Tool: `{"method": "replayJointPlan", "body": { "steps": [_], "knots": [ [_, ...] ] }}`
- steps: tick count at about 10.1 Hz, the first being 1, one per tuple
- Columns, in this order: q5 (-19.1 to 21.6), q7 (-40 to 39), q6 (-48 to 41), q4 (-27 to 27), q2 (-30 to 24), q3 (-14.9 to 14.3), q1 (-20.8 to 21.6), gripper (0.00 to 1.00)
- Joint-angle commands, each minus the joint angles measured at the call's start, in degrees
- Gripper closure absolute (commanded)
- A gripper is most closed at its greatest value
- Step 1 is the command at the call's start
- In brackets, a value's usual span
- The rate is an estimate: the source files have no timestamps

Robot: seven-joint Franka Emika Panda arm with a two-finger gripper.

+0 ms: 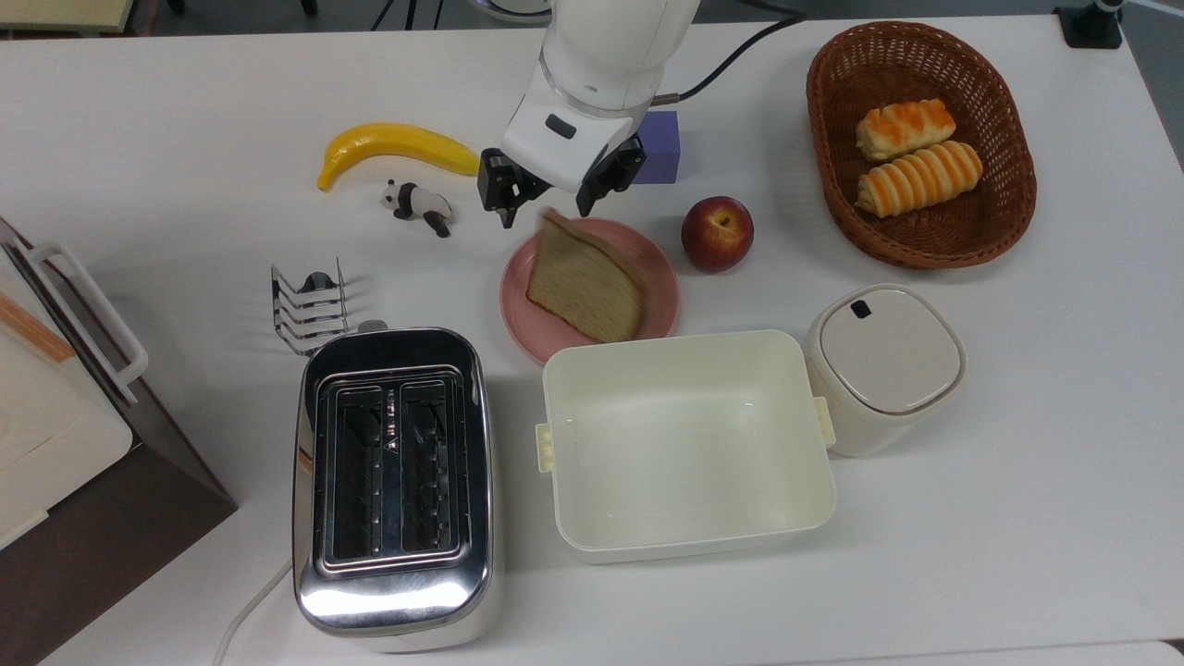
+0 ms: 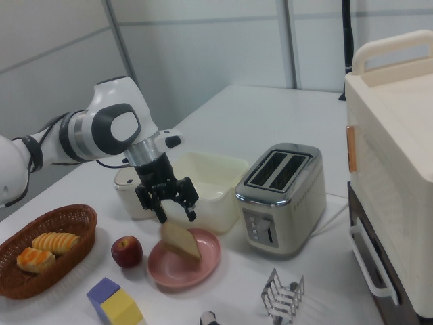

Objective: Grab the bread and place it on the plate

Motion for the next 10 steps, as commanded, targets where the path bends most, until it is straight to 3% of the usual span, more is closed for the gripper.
{"method": "replayJointPlan", "body": {
  "steps": [1,5,8,10],
  "knots": [
    [-1.06,1.51,1.34,-1.88,-1.51,0.23,-0.31,0.00],
    [-0.54,1.86,0.73,-0.04,-5.10,-0.21,-3.64,0.00],
    [3.33,1.16,-1.82,5.40,-10.29,-4.94,-5.58,0.00],
    [8.92,1.24,-2.09,7.26,-11.27,-8.27,-5.67,0.00]
  ]
}}
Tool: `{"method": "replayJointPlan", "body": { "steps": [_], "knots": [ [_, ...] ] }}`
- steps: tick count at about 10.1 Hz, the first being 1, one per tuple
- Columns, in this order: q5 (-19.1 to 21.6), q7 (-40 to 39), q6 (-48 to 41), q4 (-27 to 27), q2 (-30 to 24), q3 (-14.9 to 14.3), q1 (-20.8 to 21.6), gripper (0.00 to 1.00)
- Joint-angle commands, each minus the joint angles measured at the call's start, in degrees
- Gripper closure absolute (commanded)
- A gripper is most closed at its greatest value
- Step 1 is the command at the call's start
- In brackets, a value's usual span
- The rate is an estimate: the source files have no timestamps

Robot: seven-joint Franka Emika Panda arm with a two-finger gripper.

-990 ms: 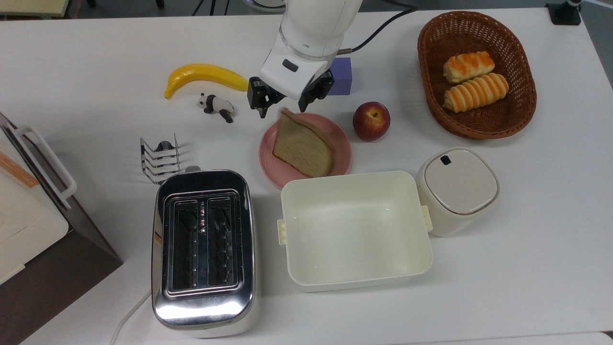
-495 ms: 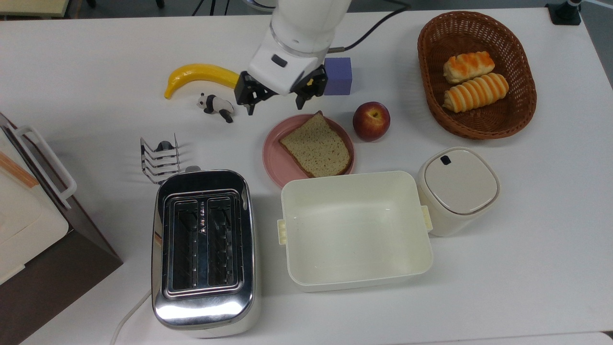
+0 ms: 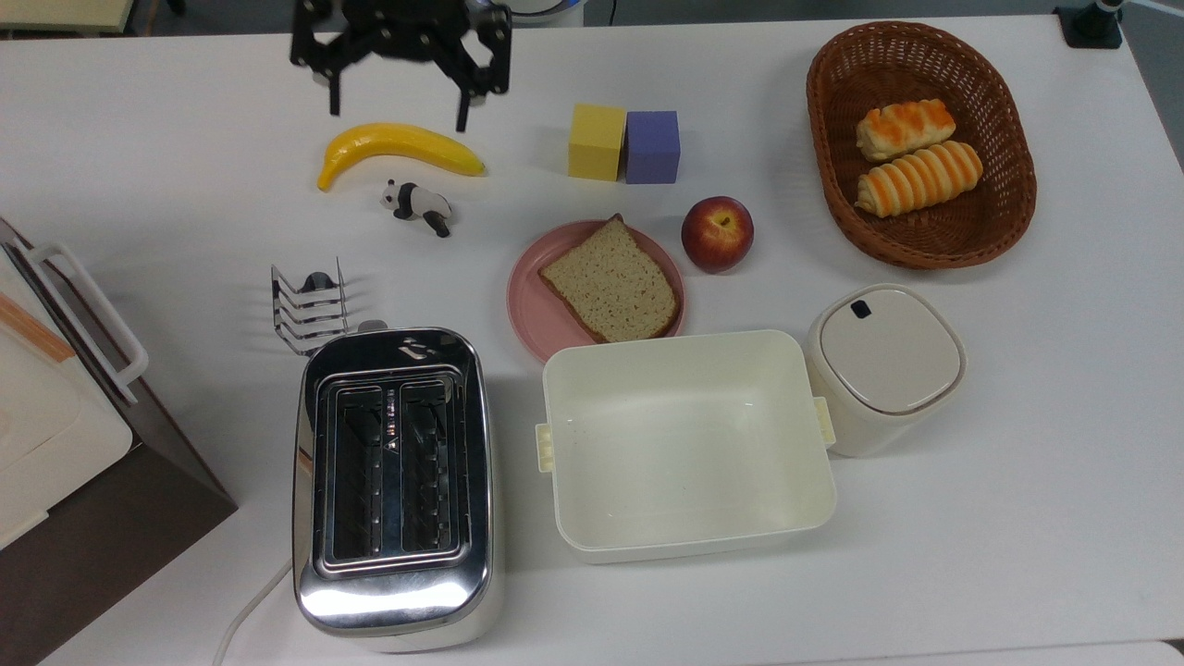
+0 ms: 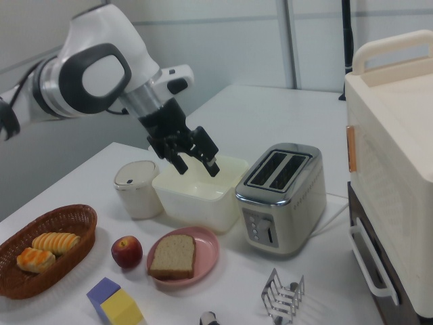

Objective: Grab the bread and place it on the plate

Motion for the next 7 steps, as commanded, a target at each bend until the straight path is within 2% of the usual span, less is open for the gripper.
{"method": "replayJointPlan", "body": {
  "steps": [1,3,7],
  "knots": [
    [9.93,0.03,-1.24,0.77,-2.63,-6.00,0.73,0.00],
    [17.58,0.12,-1.42,0.86,-4.74,-9.26,0.81,0.00],
    [18.06,0.56,-5.72,0.77,-5.72,-8.40,3.10,0.00]
  ]
}}
